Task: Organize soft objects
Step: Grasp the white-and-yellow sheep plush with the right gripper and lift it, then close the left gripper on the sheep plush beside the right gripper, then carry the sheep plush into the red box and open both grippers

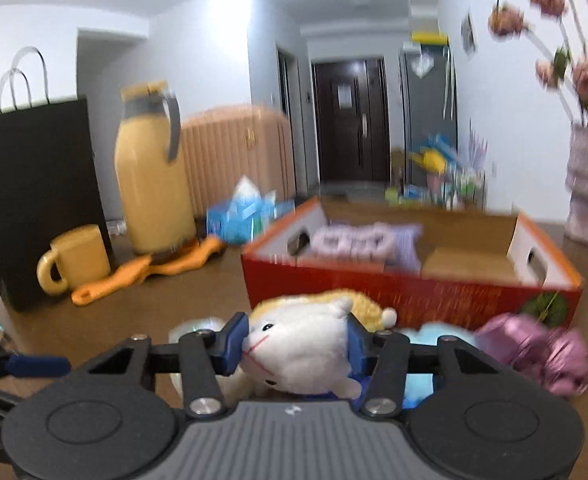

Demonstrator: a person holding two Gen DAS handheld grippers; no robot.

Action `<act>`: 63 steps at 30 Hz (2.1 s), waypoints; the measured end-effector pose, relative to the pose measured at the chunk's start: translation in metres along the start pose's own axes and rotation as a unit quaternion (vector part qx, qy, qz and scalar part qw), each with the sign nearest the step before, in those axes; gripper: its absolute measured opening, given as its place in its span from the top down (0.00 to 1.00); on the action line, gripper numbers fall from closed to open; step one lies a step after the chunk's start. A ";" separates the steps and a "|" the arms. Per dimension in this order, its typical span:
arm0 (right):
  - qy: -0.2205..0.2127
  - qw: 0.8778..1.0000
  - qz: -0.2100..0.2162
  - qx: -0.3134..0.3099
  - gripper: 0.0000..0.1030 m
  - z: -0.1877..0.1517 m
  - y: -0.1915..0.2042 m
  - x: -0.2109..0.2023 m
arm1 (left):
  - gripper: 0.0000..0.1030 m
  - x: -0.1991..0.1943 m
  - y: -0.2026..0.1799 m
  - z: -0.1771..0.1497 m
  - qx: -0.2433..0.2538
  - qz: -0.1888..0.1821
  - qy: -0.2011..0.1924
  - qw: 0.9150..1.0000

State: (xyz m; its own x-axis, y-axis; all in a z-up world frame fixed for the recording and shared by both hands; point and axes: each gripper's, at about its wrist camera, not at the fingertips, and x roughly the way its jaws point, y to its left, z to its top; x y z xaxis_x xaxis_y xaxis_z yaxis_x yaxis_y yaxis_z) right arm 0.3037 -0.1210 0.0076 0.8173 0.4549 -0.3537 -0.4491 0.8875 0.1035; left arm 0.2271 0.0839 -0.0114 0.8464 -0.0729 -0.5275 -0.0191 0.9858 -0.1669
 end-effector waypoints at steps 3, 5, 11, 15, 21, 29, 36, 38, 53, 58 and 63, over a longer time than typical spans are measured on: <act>-0.024 1.000 0.008 -0.017 0.52 0.004 -0.003 -0.036 | 0.09 -0.010 -0.010 -0.001 0.011 -0.011 -0.009 1.000; -0.027 0.998 0.036 -0.035 0.51 -0.002 -0.004 -0.069 | 0.09 -0.016 -0.015 -0.003 0.016 -0.019 -0.013 1.000; -0.018 0.999 0.018 -0.024 0.51 -0.058 -0.011 -0.147 | 0.09 -0.024 -0.041 -0.015 0.031 -0.046 -0.002 0.998; -0.013 0.998 -0.056 -0.011 0.50 -0.084 -0.030 -0.171 | 0.09 -0.024 -0.063 -0.022 0.053 -0.064 0.008 0.996; 0.040 0.999 -0.030 0.019 0.42 -0.099 -0.022 -0.161 | 0.09 -0.034 -0.088 -0.032 0.082 -0.082 0.001 0.993; -0.010 0.997 0.057 0.044 0.37 -0.089 -0.017 -0.166 | 0.09 -0.049 -0.074 -0.034 0.053 -0.074 -0.005 0.996; 0.015 0.994 0.017 0.104 0.36 -0.082 -0.072 -0.140 | 0.18 -0.042 -0.093 -0.054 0.097 -0.145 0.033 0.984; 0.014 0.992 0.042 0.121 0.36 -0.084 -0.076 -0.133 | 0.27 -0.037 -0.092 -0.058 0.104 -0.132 0.043 0.985; 0.054 0.986 0.081 0.132 0.38 -0.092 -0.040 -0.124 | 0.36 -0.015 -0.032 -0.037 -0.035 -0.167 0.057 0.984; 0.068 0.985 0.080 0.137 0.56 -0.096 -0.035 -0.118 | 0.56 -0.007 -0.030 -0.035 -0.068 -0.206 0.071 0.974; 0.028 0.990 0.081 0.112 0.57 -0.067 -0.042 -0.129 | 0.56 -0.012 -0.041 0.003 -0.057 -0.234 0.029 0.970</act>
State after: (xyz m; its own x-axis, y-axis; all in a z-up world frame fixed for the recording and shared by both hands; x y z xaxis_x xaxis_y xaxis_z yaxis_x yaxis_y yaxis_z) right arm 0.1932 -0.2214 -0.0131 0.7172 0.5928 -0.3664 -0.4758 0.8007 0.3640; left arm 0.2197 0.0445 0.0047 0.7454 -0.5201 -0.4170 0.2985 0.8198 -0.4887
